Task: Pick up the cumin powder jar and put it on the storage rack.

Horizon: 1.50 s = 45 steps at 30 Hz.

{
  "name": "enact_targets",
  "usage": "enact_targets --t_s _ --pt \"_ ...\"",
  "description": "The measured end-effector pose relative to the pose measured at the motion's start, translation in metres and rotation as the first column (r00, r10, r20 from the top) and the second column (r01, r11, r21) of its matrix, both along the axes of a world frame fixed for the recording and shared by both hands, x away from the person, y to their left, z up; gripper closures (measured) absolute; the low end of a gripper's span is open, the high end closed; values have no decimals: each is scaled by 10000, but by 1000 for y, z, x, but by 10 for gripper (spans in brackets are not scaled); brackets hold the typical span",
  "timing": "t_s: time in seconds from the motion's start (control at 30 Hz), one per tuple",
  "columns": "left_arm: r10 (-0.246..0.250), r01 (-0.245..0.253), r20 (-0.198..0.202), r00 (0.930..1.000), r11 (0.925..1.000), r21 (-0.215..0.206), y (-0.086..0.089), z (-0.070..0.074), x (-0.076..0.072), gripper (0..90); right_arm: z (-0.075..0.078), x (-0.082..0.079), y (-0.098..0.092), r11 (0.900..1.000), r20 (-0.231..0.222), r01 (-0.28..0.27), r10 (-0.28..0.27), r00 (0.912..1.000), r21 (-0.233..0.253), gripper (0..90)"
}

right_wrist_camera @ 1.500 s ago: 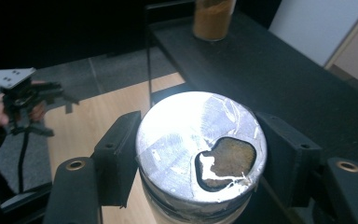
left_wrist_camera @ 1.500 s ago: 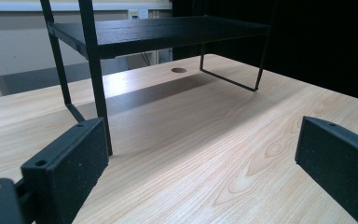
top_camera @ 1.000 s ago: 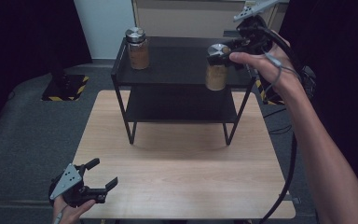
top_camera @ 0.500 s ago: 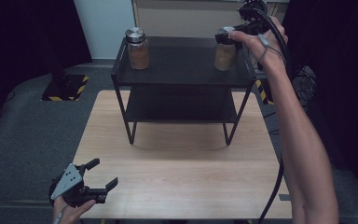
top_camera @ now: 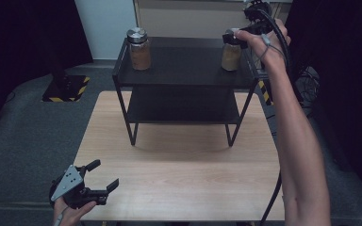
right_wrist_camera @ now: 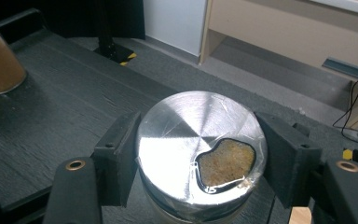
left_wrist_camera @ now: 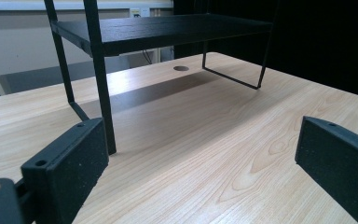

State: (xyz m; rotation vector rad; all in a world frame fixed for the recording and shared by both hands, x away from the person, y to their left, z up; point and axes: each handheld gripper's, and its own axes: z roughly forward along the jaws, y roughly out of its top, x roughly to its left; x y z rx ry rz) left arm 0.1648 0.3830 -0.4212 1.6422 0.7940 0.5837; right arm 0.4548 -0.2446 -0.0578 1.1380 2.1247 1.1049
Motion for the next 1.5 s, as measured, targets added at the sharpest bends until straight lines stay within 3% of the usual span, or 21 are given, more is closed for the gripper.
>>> enact_targets --t_s 0.3,0.37,0.43,0.5,0.6,0.73,0.8,0.87,0.93,1.13,1.33,1.5 --pt "-17 17 -10 10000 10000 16 0 0 0 13 -11 -1 -10 9988 65 133 -137 9999 466 345" --pt "-23 23 7 10000 10000 8 0 0 0 13 -16 0 -17 9968 99 -55 47 9999 791 247" --pt "-9 9 -7 10000 10000 -4 0 0 0 12 -22 -6 -22 9928 458 16 -71 9989 1202 161" --pt "-20 20 -6 10000 10000 7 0 0 1 12 -26 -9 -30 9869 504 -88 7 9987 1613 107" --pt "-43 43 9 10000 10000 24 -1 0 1 12 -26 -18 -39 9812 840 -24 -141 9964 1931 66" --pt "-59 59 7 10000 10000 16 -1 0 0 12 -27 -27 -53 9619 933 -23 -242 9953 2733 42" --pt "-64 64 5 10000 10000 28 -1 1 0 12 -26 -33 -55 9620 1099 106 -421 9930 2727 41" --pt "-61 60 16 10000 10000 47 -1 1 0 12 -25 -33 -59 9581 1007 52 -355 9943 2862 39" --pt "-50 50 8 10000 10000 29 -1 1 0 12 -24 -34 -60 9606 1020 10 -305 9943 2778 36" --pt "-47 47 -9 10000 10000 16 -1 0 1 12 -29 -43 -64 9557 1095 -775 480 9928 2839 33" --pt "-88 88 4 10000 10000 43 -2 1 1 12 -39 -60 -71 9444 1519 -1526 1118 9821 2914 33" --pt "-87 87 -1 10000 10000 41 -3 1 1 12 -49 -77 -77 9310 2033 -2212 1659 9650 2903 34"
